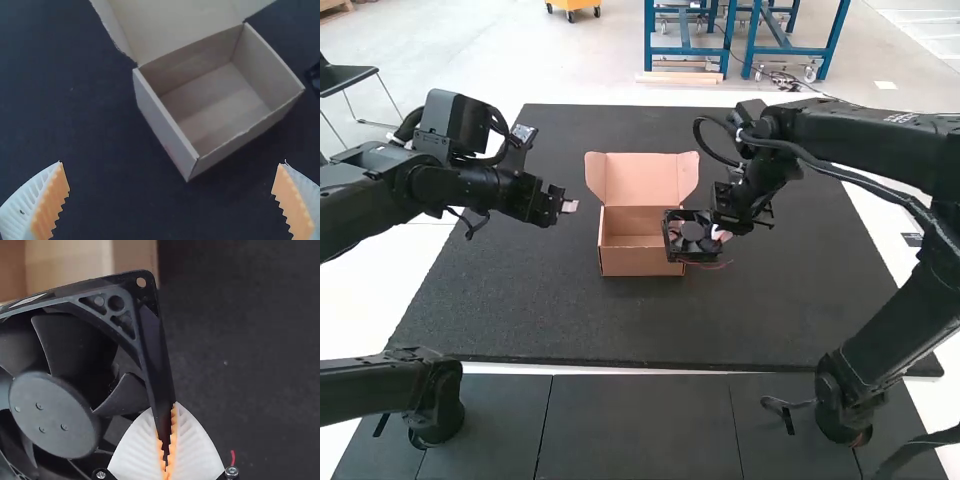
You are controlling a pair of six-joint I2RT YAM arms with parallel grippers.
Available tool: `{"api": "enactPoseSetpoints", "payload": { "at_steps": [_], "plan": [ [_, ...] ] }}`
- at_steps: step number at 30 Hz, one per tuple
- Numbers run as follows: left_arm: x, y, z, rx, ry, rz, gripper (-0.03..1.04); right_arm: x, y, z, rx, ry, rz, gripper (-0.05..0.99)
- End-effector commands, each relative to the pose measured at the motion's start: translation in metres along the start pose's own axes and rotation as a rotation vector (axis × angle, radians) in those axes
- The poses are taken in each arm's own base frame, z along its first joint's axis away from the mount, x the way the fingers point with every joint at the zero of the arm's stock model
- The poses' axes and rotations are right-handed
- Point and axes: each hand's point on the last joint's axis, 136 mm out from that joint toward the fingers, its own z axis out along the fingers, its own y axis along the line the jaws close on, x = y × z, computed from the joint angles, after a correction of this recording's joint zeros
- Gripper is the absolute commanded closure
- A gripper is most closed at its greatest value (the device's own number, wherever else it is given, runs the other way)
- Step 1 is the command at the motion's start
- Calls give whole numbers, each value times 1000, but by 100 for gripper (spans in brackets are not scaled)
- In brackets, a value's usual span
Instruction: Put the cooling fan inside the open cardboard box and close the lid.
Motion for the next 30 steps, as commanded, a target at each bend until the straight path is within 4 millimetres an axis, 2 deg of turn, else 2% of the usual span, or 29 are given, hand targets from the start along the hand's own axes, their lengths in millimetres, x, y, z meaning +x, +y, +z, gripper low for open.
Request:
{"api": "enactPoseSetpoints", "payload": {
  "at_steps": [1,9,17,23,30],
  "plan": [
    [-1,4,-5,-20,-26,-28,5,0,25,-8,-58,-33,-4,95],
    [7,4,-4,-24,-25,-37,5,5,58,8,-74,6,-75,95],
    [8,4,-8,-25,-18,-34,5,-19,84,17,-85,5,-100,95],
    [7,4,-9,-26,-26,-34,5,-39,95,24,-87,-1,-101,95],
    [6,3,-9,-25,-29,-33,5,-46,96,39,-72,23,-82,95]
  ]
}}
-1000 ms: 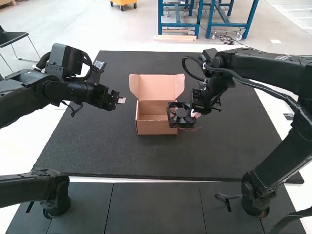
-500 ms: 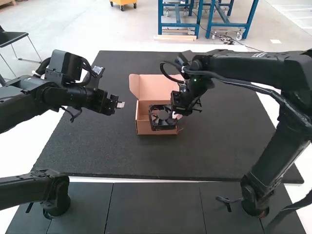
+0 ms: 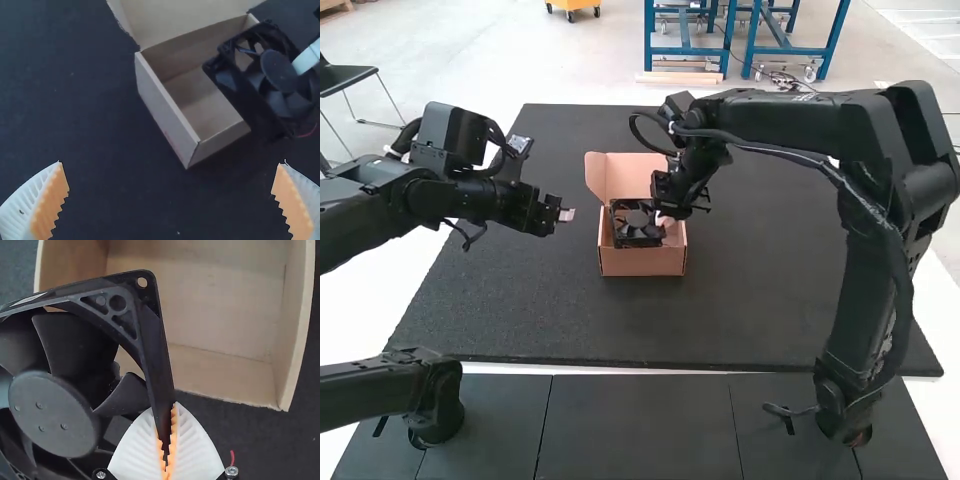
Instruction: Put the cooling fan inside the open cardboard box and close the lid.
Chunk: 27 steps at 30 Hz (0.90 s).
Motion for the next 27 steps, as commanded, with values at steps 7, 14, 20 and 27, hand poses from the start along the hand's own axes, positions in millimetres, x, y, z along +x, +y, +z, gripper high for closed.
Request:
{"api": "enactPoseSetpoints", "payload": {
  "at_steps": [7,14,20,27],
  "plan": [
    [-12,3,-9,-15,-48,-6,5,-19,10,-1,-31,-30,36,95],
    [-12,3,-9,-16,-51,-6,5,-35,1,4,-19,-42,63,95],
    [-14,3,-11,-16,-58,-5,5,-39,0,10,-11,-41,63,95],
    [-15,2,-14,-15,-64,-5,5,-44,-1,17,-2,-43,59,95]
  ]
}}
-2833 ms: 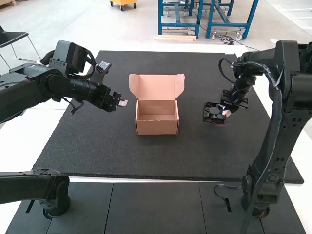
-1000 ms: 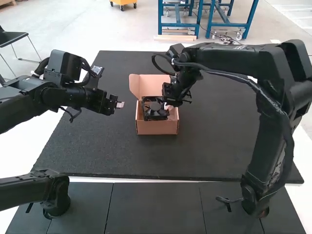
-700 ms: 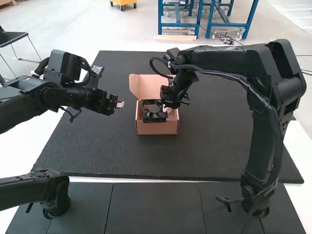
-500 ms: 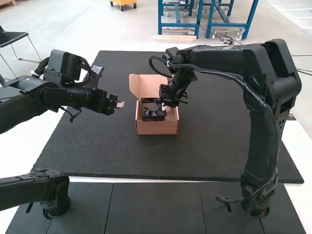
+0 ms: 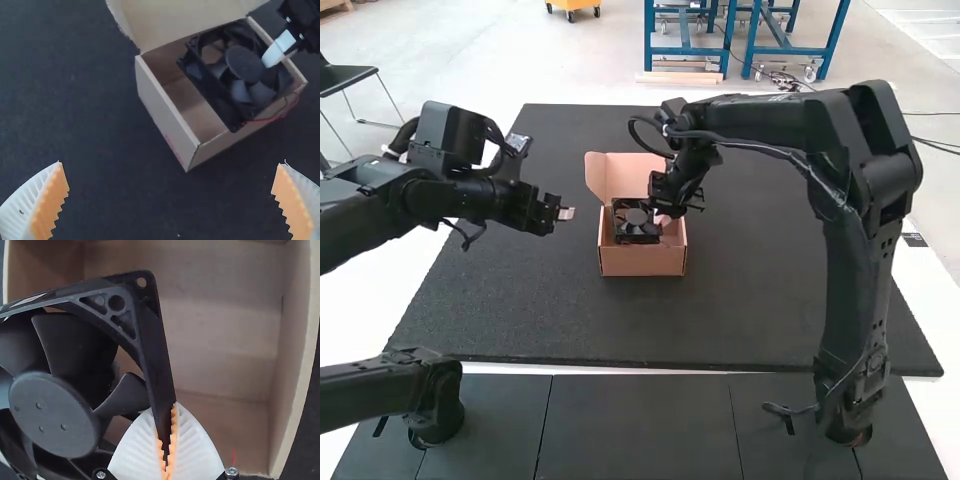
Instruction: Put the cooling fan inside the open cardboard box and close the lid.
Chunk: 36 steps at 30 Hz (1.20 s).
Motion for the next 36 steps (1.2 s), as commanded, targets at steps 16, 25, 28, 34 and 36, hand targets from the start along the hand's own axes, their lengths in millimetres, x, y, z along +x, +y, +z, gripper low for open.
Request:
{"api": "enactPoseSetpoints", "payload": {
  "at_steps": [16,25,28,34,36],
  "plan": [
    [-10,1,-15,-13,-49,-9,5,-33,-22,-5,57,-84,33,95],
    [-5,0,-18,-11,-32,-9,5,-33,-33,5,83,-64,19,95],
    [-3,-1,-18,-10,-27,-10,5,-31,-33,8,85,-54,13,95],
    [-4,-1,-20,-11,-33,-9,5,-25,-34,18,97,-24,-1,95],
    [-5,-1,-21,-11,-36,-9,5,-24,-34,21,102,-17,-12,95]
  ]
}}
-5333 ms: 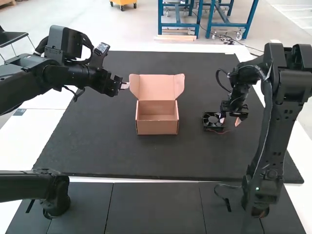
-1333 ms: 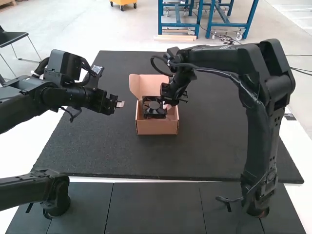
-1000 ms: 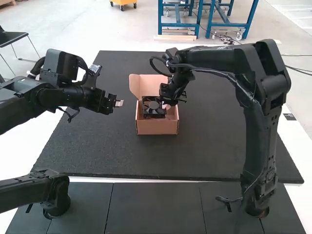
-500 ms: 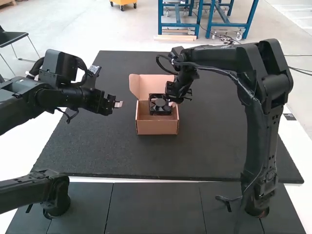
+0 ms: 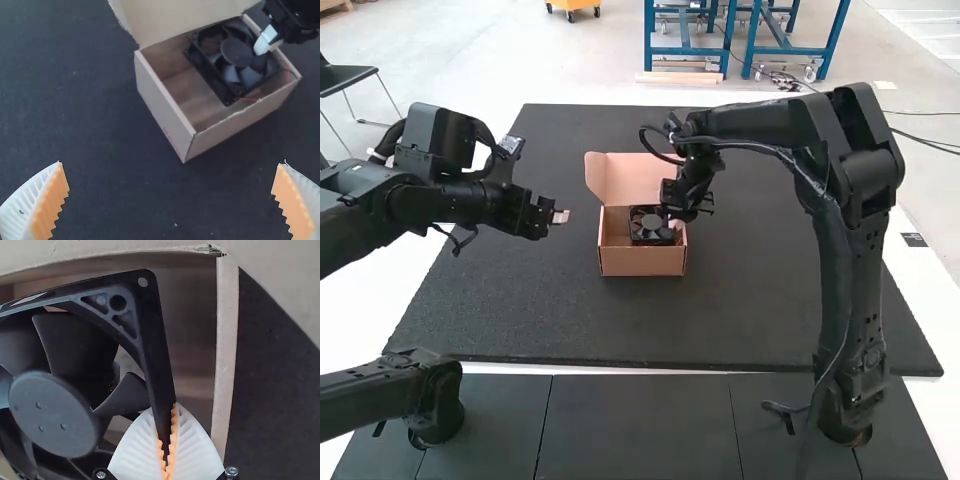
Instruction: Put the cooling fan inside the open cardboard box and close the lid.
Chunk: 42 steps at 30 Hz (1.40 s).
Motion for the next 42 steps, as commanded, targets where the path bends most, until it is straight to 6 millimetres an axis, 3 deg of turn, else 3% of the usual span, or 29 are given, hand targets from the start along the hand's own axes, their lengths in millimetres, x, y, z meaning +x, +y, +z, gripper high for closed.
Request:
{"api": "enactPoseSetpoints", "payload": {
  "at_steps": [1,17,21,23,24,27,29,31,33,36,38,39,42],
  "plan": [
    [-10,1,-8,-11,-41,-4,5,-4,6,0,-2,-11,-37,95],
    [-15,1,-9,-11,-58,-9,5,-2,2,26,16,39,-45,95],
    [-16,1,-8,-11,-66,-11,5,-6,11,23,-4,45,-61,64],
    [-18,1,-9,-11,-73,-10,5,-6,18,17,-19,54,-88,40],
    [-19,1,-8,-11,-76,-11,5,-4,22,14,-29,64,-100,33],
    [-20,2,-7,-11,-81,-11,5,0,21,4,-26,96,-100,31],
    [-21,2,-7,-11,-84,-10,5,3,18,-3,-15,119,-109,20],
    [-20,2,-6,-13,-81,-11,5,0,18,-15,-18,118,-134,17],
    [-19,3,-4,-15,-78,-13,5,-16,25,-35,-52,70,-149,17],
    [-14,5,0,-23,-74,-15,5,-45,41,-85,-136,-45,-169,16],
    [-12,7,3,-30,-70,-15,5,-61,48,-102,-188,-126,-176,15],
    [-11,7,4,-30,-69,-16,5,-66,50,-121,-207,-179,-189,15],
    [-12,10,10,-42,-66,-17,5,-60,42,-167,-220,-249,-233,15]
  ]
}}
